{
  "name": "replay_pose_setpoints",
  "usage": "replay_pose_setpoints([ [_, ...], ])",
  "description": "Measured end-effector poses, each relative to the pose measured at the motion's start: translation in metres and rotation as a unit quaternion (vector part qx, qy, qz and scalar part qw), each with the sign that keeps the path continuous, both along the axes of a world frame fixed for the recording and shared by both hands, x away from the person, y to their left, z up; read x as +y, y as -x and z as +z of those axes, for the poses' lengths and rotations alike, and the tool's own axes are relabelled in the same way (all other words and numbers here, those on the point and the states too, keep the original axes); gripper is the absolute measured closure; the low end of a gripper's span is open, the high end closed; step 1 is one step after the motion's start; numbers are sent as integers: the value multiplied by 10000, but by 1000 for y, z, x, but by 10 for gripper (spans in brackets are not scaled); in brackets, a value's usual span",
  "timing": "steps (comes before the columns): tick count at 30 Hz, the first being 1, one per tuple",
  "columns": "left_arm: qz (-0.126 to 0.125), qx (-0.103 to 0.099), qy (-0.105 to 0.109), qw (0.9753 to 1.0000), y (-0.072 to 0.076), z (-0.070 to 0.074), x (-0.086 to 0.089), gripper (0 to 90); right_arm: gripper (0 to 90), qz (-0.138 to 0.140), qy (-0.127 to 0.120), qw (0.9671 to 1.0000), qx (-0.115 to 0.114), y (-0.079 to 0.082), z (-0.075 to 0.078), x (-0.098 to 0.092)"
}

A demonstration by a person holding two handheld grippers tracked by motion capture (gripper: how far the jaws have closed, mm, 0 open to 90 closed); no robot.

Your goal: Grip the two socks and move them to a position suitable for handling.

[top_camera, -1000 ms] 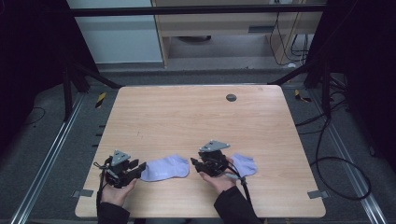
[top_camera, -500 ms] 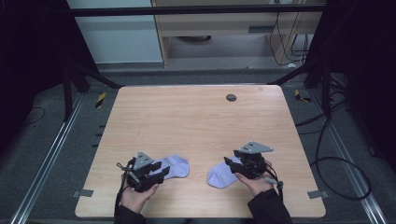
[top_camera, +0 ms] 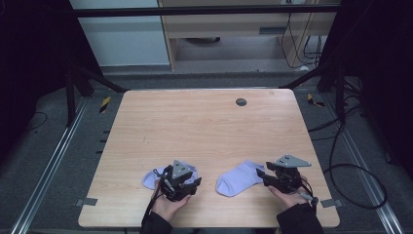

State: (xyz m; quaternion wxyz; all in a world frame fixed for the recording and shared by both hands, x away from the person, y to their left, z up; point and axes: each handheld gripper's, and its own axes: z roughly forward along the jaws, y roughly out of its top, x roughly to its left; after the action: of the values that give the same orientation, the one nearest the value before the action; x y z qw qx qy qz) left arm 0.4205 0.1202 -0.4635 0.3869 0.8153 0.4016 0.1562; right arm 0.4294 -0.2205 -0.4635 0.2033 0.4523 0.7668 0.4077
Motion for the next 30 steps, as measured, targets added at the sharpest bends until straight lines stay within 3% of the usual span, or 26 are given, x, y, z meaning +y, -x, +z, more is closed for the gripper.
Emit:
replay_pose_setpoints([
  [13,-264,83,-159,9995,-4,-12,-40,572,538,-187,151,9994,239,-12,-19,-12],
  [23,-433,206,-288,9984,-7,-24,-60,585,593,-186,315,9982,476,-20,-30,-9],
  [30,-445,329,-333,9979,-7,-29,-66,680,675,-126,346,9972,652,-22,-32,-8],
])
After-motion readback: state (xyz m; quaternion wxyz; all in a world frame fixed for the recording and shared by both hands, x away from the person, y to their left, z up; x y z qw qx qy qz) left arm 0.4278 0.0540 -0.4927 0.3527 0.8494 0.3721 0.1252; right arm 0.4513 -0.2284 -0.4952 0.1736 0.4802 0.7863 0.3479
